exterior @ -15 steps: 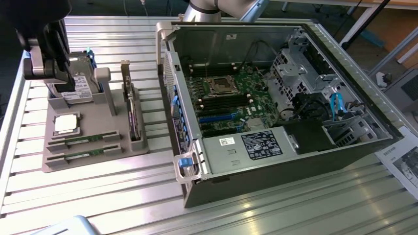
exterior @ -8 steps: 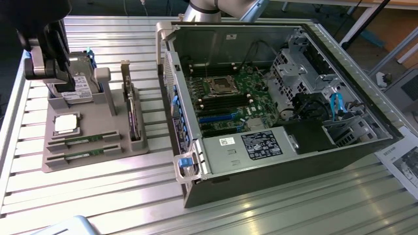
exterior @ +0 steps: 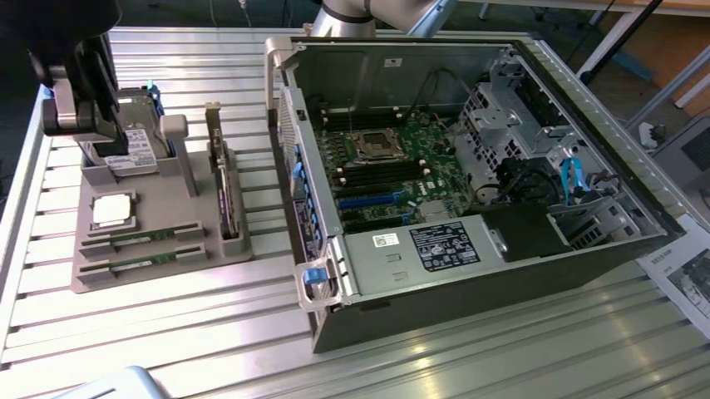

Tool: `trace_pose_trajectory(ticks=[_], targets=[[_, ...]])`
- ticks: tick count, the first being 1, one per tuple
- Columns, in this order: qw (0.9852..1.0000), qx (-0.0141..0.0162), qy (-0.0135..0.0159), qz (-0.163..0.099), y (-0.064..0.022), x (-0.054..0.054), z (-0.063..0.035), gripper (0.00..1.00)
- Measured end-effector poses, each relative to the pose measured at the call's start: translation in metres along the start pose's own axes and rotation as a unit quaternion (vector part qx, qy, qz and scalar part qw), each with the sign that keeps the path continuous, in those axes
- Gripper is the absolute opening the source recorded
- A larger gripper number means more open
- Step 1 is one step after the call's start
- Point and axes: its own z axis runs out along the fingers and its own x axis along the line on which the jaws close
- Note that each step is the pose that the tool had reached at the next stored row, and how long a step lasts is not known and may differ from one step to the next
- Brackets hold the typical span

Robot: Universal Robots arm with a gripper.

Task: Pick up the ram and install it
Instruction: 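Pick up the ram and move it above insertion slot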

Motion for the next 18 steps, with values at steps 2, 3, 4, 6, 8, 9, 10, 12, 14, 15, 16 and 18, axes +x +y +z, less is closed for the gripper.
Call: trace_pose_trajectory(ticks=[2,3,4,6,8,9,10,12,14,15,16,18], targets=[[1.0,0.0002,0.0,0.0,0.0,0.0,0.0002,0.1],[1.0,0.0008,0.0,0.0,-0.0001,0.0001,0.0004,0.1],[1.0,0.0016,0.0,0.0,-0.0001,0.0001,0.0006,0.1],[1.0,0.0032,0.0001,0.0,-0.0001,0.0001,0.0007,0.1],[1.0,0.0044,0.0002,0.0,-0.0001,0.0,0.0008,0.1],[1.0,0.0044,0.0002,0.0,-0.0001,0.0,0.0008,0.1],[1.0,0.0044,0.0002,0.0,-0.0001,0.0,0.0008,0.1],[1.0,0.0044,0.0002,0.0,-0.0001,0.0,0.0008,0.1],[1.0,0.0043,0.0002,0.0,-0.0001,0.0,0.0008,0.1],[1.0,0.0043,0.0002,0.0,-0.0001,0.0,0.001,0.1],[1.0,0.0044,0.0002,0.0,-0.0001,0.0,0.0013,0.1],[1.0,0.0044,0.0002,0.0,-0.0001,0.0,0.0019,0.1]])
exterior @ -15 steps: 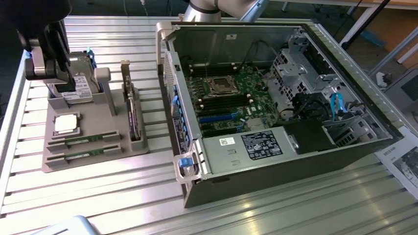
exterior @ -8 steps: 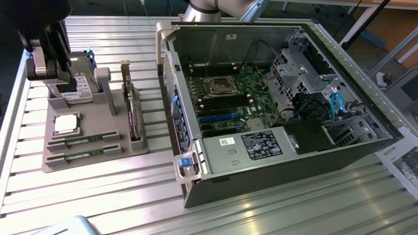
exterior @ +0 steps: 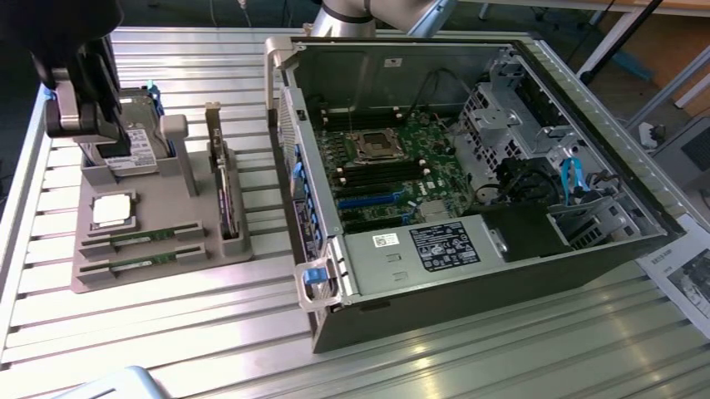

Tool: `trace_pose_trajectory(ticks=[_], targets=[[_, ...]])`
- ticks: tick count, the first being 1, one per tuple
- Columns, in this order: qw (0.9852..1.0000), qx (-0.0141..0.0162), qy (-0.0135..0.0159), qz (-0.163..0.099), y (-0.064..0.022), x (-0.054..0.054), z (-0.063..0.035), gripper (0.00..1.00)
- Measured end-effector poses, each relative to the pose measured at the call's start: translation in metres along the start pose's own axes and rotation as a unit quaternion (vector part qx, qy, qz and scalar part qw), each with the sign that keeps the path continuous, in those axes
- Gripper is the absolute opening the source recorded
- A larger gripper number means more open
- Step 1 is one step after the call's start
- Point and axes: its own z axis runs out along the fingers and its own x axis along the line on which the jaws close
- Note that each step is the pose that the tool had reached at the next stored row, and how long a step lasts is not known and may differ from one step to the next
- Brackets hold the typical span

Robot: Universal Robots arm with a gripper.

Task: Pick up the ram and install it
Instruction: 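Pick up the ram and move it above insertion slot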

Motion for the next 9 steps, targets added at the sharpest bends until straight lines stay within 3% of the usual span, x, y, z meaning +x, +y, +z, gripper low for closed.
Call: trace_pose_trajectory(ticks=[9], targets=[[1.0,0.0,0.0,0.0,-0.0003,0.0,0.0107,0.1]])
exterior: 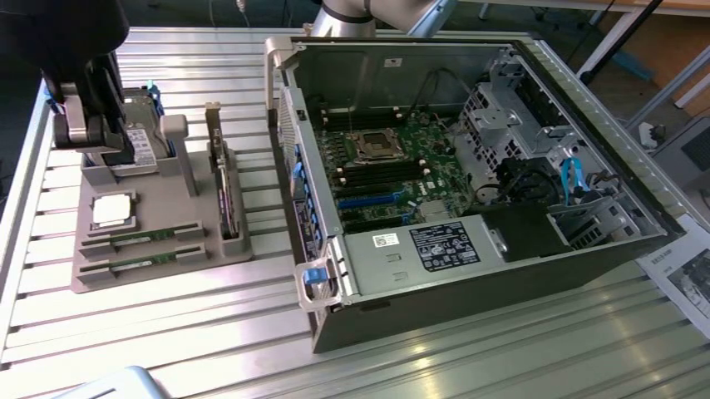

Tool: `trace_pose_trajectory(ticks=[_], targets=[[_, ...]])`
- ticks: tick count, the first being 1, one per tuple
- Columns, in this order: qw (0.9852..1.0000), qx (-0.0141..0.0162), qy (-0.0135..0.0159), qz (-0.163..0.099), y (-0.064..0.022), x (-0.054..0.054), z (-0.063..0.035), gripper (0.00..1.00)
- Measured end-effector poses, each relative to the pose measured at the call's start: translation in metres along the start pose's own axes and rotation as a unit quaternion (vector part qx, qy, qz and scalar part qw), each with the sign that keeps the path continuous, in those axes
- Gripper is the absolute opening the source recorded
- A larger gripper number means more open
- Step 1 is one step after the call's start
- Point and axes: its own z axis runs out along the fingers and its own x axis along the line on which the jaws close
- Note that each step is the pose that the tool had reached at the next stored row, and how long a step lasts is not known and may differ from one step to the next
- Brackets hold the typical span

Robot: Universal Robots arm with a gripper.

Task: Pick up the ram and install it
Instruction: 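Pick up the ram and move it above insertion slot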

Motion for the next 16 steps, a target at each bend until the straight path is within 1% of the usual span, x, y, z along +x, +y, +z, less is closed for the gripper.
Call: trace_pose_trajectory(ticks=[10,12,15,16], targets=[[1.0,0.0,0.0,0.0,-0.0005,0.001,0.0156,0.1],[1.0,0.0,0.0,0.0,-0.0007,0.002,0.0219,0.1],[1.0,0.0,0.0,0.0,-0.0008,0.002,0.0263,0.1],[1.0,0.0,0.0,0.0,-0.0009,0.002,0.0292,0.1]])
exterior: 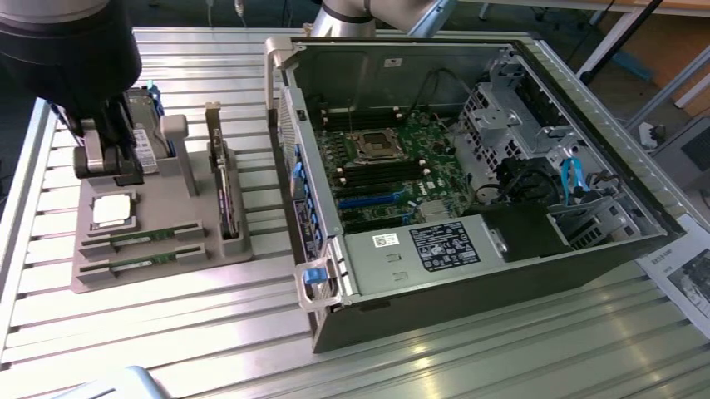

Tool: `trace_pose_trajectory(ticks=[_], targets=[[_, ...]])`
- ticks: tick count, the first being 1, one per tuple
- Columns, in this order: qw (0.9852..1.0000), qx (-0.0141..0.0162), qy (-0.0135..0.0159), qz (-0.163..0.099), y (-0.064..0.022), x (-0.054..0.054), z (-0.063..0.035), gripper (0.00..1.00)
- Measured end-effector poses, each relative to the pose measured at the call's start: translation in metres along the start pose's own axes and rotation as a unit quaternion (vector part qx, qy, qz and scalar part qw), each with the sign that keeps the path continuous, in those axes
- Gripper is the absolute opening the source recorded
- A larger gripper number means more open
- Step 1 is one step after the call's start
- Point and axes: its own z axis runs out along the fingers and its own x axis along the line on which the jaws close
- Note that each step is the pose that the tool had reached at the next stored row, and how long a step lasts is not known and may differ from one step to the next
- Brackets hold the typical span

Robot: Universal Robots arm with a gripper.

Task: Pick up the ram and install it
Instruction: 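Pick up the ram and move it above insertion slot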

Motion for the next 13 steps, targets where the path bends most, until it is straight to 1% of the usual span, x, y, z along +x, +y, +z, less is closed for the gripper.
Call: trace_pose_trajectory(ticks=[3,9,13], targets=[[1.0,-0.0001,0.0,0.0,-0.0002,0.0,0.0068,0.1],[1.0,0.0,0.0,0.0,-0.0005,0.001,0.0168,0.1],[1.0,-0.0001,0.0001,0.0,-0.0006,0.001,0.0179,0.1]])
